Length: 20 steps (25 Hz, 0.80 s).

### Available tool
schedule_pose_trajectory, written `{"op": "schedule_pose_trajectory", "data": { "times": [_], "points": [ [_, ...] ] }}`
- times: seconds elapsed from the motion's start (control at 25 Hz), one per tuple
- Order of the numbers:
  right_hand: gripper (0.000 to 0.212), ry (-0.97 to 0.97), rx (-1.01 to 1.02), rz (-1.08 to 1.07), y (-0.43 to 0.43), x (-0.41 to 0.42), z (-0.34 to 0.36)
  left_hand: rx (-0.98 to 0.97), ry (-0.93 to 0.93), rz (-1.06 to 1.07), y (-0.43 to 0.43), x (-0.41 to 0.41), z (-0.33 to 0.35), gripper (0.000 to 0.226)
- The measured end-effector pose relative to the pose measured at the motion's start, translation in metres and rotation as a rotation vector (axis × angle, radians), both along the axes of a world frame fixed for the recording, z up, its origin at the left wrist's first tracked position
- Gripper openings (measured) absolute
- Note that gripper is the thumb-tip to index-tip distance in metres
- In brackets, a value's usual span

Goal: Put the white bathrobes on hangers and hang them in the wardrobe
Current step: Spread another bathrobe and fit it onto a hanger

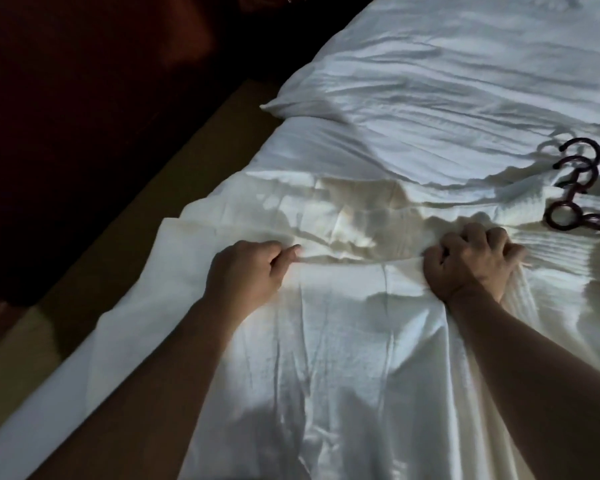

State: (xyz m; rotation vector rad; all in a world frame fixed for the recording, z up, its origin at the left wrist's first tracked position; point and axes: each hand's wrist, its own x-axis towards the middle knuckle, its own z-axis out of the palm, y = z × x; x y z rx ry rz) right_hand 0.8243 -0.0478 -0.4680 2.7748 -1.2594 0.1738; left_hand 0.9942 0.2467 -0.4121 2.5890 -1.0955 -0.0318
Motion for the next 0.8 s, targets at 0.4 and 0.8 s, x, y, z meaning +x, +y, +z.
{"op": "schedule_pose_trajectory", "data": {
  "times": [0.4, 0.8],
  "points": [
    [0.048, -0.036, -0.001, -0.002, 0.002, 0.002, 0.002, 0.122, -0.153, 0.257, 0.130, 0.014, -0.006, 0.058],
    [0.048, -0.032, -0.008, 0.000, 0.002, 0.001, 0.002, 0.135, -0.125, 0.608, 0.151, 0.023, -0.022, 0.050]
  ]
}}
